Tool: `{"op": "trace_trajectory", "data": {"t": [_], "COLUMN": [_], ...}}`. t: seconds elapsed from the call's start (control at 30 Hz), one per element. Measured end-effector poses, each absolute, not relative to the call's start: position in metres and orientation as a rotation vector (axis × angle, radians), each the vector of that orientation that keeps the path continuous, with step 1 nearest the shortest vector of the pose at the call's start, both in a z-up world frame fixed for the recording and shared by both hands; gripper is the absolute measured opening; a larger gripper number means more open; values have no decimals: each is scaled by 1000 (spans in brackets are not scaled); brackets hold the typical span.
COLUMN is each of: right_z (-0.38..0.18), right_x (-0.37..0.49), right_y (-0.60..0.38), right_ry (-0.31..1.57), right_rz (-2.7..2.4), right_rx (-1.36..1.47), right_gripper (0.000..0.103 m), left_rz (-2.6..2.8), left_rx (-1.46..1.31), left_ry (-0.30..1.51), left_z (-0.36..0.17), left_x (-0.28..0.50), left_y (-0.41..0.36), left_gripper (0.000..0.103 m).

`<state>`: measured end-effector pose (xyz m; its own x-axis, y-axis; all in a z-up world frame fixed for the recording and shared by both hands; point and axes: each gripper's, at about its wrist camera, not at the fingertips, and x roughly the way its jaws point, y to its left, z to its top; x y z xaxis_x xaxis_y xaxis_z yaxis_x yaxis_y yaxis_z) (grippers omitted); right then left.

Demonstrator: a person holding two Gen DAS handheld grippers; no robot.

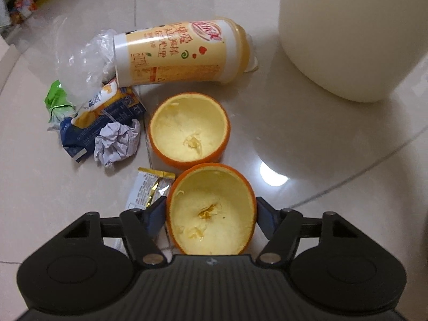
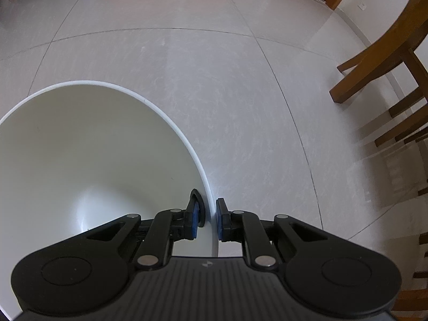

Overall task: Collect trash
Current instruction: 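Carry the orange peel over the bin and open the left tool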

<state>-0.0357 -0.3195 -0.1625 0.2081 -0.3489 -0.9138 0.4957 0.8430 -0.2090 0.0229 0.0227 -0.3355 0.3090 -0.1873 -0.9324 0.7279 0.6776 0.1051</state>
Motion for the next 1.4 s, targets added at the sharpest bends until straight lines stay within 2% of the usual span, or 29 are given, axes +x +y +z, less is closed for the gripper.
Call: {"op": "trace_trajectory", "data": {"t": [0.23,0.67,0.87,1.0,1.17,1.23,1.3,1.4], "right_z": [-162,-161,-160,-160,-159,-160,-160,-160], "right_x": [-34,-38,-40,-38,-39,-41,-41,-42], "right_y": [-321,-324,-328,-325,-323,-325,-326,-327], "right_ry": [1235,1240,1244,1247,1244,1243,1244,1242], "right_rz": [-583,-562,-553,-560,-562,-562,-562,-559], "right_rx": [151,167,174,160,160,167,173,177], "right_gripper": [16,14,14,14,14,14,14,14], "left_rz": [-800,-1087,-1195,-1270,-1291,-1294,-1289,-1294], "left_rx": [589,700,657,647,663,659,640,623], "left_ry": [1184,967,885,859,894,922,927,893], "left_z": [-273,-114,-63,-51,-63,-68,-69,-65], "left_x": [27,52,45,32,20,19,20,24], "left_y": [29,-26,-76,-115,-150,-155,-154,-148], "left_gripper": [68,68,69,69,70,75,85,91]}}
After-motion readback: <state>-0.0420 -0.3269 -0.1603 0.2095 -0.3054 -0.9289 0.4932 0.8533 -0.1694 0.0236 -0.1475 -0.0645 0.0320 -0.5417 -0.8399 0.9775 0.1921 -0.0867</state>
